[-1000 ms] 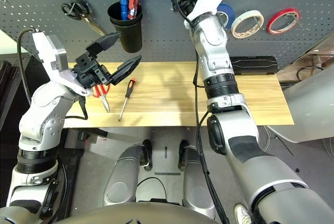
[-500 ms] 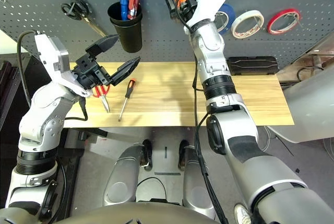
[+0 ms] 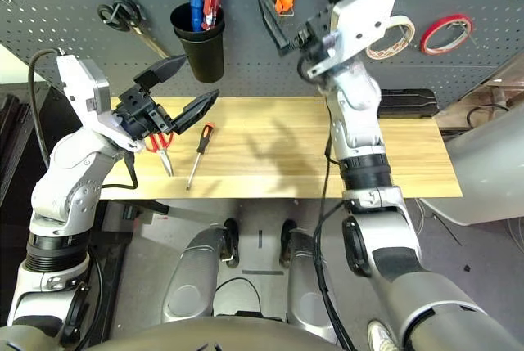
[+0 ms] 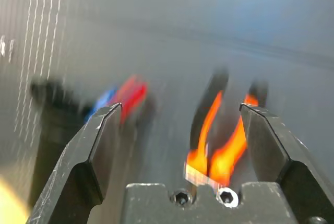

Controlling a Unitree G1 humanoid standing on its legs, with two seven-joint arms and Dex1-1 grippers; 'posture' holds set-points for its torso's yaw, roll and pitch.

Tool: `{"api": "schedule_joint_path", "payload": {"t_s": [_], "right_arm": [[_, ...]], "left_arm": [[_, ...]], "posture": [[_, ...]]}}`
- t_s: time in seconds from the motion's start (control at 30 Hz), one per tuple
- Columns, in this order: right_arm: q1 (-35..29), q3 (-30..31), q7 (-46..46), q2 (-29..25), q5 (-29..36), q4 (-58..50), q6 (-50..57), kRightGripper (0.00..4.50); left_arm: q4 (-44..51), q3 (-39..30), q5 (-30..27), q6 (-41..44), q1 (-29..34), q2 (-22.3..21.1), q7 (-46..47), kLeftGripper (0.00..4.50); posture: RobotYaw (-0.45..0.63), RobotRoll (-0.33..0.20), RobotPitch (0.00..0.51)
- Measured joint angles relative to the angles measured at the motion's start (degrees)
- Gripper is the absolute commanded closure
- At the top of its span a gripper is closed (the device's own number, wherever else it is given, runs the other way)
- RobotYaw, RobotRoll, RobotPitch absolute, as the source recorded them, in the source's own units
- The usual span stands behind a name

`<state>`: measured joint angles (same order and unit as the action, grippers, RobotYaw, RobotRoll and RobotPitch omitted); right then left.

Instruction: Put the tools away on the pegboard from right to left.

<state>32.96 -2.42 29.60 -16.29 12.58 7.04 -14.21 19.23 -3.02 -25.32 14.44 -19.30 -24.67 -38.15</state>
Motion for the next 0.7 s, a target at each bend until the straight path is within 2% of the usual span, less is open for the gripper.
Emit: {"api": "schedule_joint_path", "payload": {"t_s": [0.2,0.4,0.7], "right_arm": [[-11.3,1.1,7.2,-8.1,0.4,-5.7,6.8,0.01],[-17.5,2.5,15.5,-14.5,0.7,-5.5,11.0,0.01],[-22.4,7.0,21.8,-17.0,-1.5,-2.3,16.1,0.01]], "left_arm": [[-2.5,0.9,3.6,-1.1,1.6,-0.7,0.4,0.0],[-6.3,4.2,9.8,-1.5,2.9,-1.2,1.6,0.0],[-15.0,8.6,19.6,3.4,2.8,1.4,10.1,0.0]], "posture": [[0.16,0.0,0.217],[0.15,0.0,0.226],[0.15,0.0,0.248]]}}
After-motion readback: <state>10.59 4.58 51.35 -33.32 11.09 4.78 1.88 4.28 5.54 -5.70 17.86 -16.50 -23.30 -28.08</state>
